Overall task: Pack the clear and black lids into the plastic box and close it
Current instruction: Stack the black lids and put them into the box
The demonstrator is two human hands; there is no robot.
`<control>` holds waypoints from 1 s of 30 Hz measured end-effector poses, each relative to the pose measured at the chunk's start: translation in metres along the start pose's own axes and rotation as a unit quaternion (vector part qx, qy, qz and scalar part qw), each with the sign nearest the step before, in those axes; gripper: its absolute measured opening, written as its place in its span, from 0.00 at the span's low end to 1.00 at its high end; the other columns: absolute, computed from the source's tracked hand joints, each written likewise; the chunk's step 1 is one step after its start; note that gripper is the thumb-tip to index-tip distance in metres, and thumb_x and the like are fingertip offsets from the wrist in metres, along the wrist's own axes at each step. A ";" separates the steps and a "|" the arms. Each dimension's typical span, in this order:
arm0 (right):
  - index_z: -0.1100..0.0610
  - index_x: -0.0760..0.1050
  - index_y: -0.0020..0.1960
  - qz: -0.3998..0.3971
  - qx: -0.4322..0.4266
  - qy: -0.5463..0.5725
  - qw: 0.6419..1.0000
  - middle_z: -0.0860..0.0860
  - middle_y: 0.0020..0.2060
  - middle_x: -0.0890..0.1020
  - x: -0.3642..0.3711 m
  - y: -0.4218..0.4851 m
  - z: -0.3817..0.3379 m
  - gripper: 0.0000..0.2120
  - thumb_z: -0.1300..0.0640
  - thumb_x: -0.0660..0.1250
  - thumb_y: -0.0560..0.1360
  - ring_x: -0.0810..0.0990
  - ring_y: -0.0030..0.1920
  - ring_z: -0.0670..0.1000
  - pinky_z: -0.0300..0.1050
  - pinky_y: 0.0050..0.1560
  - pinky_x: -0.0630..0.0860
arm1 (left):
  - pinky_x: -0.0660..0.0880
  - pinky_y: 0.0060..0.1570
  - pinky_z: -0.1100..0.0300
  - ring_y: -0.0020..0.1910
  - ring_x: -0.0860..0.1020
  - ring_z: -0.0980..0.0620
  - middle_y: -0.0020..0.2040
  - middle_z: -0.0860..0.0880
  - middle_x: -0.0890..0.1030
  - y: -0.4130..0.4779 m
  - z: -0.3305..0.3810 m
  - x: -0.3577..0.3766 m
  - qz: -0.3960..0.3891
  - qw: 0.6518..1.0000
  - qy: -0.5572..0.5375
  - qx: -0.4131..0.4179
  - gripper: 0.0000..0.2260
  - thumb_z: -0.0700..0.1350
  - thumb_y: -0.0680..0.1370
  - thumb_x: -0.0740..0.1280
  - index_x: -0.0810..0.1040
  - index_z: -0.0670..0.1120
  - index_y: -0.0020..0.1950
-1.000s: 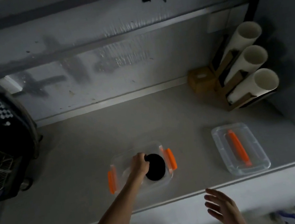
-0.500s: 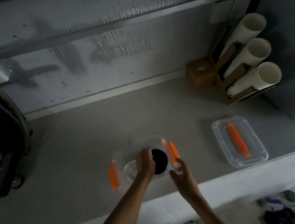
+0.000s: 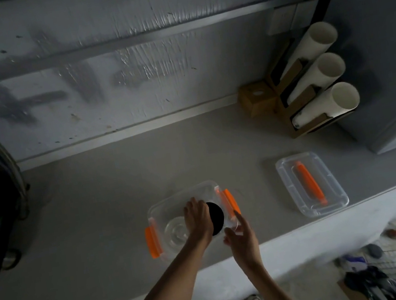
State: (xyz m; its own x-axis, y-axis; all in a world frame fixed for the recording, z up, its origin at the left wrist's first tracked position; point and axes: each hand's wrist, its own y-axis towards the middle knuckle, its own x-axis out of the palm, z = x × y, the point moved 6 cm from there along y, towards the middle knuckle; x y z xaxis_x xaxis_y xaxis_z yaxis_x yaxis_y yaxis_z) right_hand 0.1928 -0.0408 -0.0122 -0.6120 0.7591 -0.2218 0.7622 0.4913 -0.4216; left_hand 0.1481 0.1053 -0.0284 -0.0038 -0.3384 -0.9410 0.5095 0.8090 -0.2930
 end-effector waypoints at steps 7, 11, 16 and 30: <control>0.50 0.68 0.72 0.004 0.007 0.082 0.997 0.55 0.44 0.83 0.003 -0.009 -0.001 0.23 0.64 0.64 0.79 0.87 0.43 0.56 0.39 0.40 0.81 | 0.58 0.74 0.52 0.74 0.64 0.43 0.74 0.40 0.65 -0.002 -0.003 -0.013 -0.003 1.000 0.005 -0.006 0.17 0.39 0.83 0.50 0.67 0.41 0.70; 0.50 0.68 0.72 -0.014 0.034 0.118 0.992 0.61 0.44 0.83 0.002 -0.007 0.007 0.25 0.64 0.66 0.78 0.86 0.42 0.56 0.47 0.46 0.84 | 0.56 0.76 0.54 0.76 0.60 0.45 0.77 0.41 0.60 -0.025 -0.010 -0.033 0.018 0.998 -0.023 0.061 0.22 0.39 0.83 0.52 0.56 0.41 0.77; 0.54 0.65 0.71 -0.054 0.052 0.069 0.995 0.68 0.50 0.80 -0.008 -0.002 0.010 0.22 0.63 0.64 0.79 0.81 0.45 0.59 0.54 0.45 0.82 | 0.72 0.65 0.47 0.65 0.75 0.40 0.65 0.40 0.77 -0.083 -0.082 -0.078 0.273 0.947 -0.165 0.038 0.22 0.37 0.73 0.68 0.74 0.40 0.68; 0.36 0.50 0.77 -0.197 -0.039 0.133 0.970 0.41 0.78 0.56 0.023 -0.026 -0.056 0.56 0.25 0.71 0.55 0.59 0.76 0.56 0.71 0.65 0.68 | 0.63 0.73 0.45 0.76 0.62 0.43 0.78 0.46 0.59 -0.083 -0.126 -0.051 0.075 0.833 -0.547 -0.043 0.37 0.61 0.77 0.60 0.54 0.41 0.78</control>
State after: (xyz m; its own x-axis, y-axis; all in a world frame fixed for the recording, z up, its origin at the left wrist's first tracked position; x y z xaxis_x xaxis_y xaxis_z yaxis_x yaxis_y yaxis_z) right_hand 0.1711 -0.0121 0.0427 -0.7913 0.5836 0.1825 0.4999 0.7893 -0.3566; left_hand -0.0022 0.1155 0.0226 0.8641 -0.4279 -0.2651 0.3697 0.8969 -0.2426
